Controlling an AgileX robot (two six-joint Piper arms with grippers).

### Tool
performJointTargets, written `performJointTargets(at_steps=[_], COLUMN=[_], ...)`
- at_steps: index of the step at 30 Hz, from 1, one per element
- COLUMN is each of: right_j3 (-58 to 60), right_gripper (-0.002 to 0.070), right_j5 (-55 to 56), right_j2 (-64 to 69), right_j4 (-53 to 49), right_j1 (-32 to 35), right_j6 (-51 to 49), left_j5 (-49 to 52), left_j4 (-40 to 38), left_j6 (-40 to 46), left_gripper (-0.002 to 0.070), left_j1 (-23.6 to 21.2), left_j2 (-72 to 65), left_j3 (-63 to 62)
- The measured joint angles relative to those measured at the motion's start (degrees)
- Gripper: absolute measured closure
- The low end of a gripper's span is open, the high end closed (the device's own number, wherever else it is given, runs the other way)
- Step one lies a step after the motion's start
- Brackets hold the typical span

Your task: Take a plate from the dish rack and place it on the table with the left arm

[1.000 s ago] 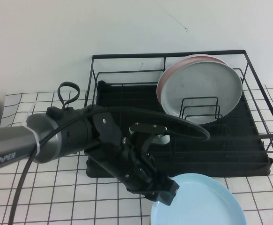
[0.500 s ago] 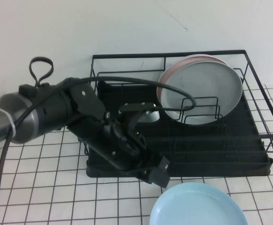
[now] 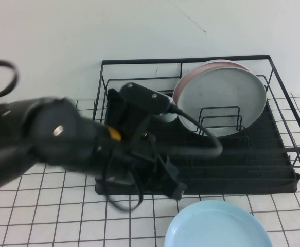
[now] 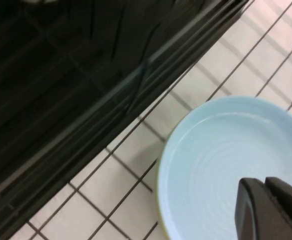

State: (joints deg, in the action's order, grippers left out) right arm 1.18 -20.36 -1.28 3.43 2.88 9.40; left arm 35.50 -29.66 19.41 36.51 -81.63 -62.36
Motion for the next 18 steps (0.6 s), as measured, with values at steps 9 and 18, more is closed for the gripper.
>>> performJointTargets(at_steps=[9, 18], right_j3=[0.0, 0.0], right_gripper=[0.0678, 0.0678], right_j5=[0.0, 0.0], right_j2=[0.0, 0.0], right_j4=[0.0, 0.0], right_j1=[0.0, 0.0], right_j6=[0.0, 0.0], left_j5=[-15.3, -14.9], left_j4=[2.2, 2.2], left_j6=[-2.9, -2.9], left_gripper=[0.0673, 0.0674], left_j1=[6.7, 6.9], left_j2=[24.8, 40.4], left_j3=[17.1, 30.0])
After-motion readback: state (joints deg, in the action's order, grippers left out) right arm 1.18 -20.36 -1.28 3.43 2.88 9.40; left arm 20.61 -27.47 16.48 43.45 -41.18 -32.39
